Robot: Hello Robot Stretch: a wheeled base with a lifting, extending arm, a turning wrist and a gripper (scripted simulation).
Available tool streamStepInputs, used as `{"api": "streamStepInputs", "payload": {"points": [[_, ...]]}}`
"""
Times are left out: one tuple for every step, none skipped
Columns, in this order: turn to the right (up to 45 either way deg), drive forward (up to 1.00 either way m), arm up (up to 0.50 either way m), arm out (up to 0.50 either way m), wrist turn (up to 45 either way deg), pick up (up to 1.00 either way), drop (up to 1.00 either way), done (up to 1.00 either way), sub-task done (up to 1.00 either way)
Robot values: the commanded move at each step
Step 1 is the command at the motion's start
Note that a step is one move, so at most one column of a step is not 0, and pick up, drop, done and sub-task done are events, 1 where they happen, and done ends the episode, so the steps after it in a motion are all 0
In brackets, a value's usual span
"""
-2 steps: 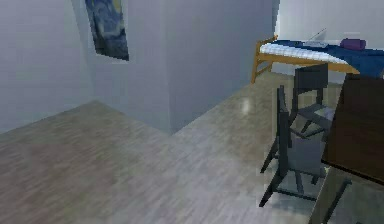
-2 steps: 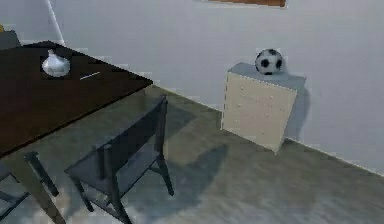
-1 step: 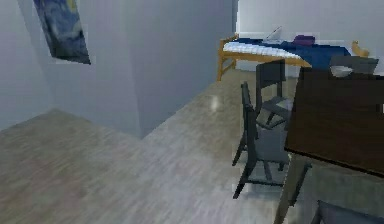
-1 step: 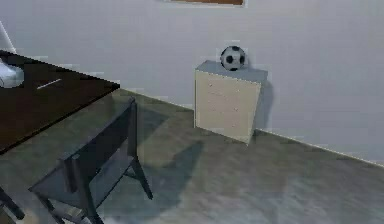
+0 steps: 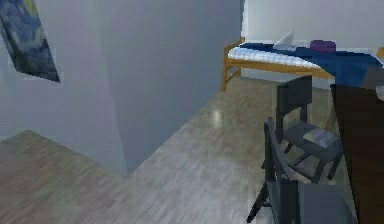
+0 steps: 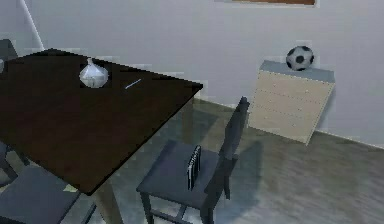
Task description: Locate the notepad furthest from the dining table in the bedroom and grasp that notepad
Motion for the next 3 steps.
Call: {"api": "streamStepInputs", "payload": {"points": [[45.0,0.0,0.0,0.0,0.0,0.0,0.0,0.0,0.0],[-45.0,0.0,0.0,0.0,0.0,0.0,0.0,0.0,0.0],[0.0,0.1,0.0,0.0,0.0,0.0,0.0,0.0,0.0]]}}
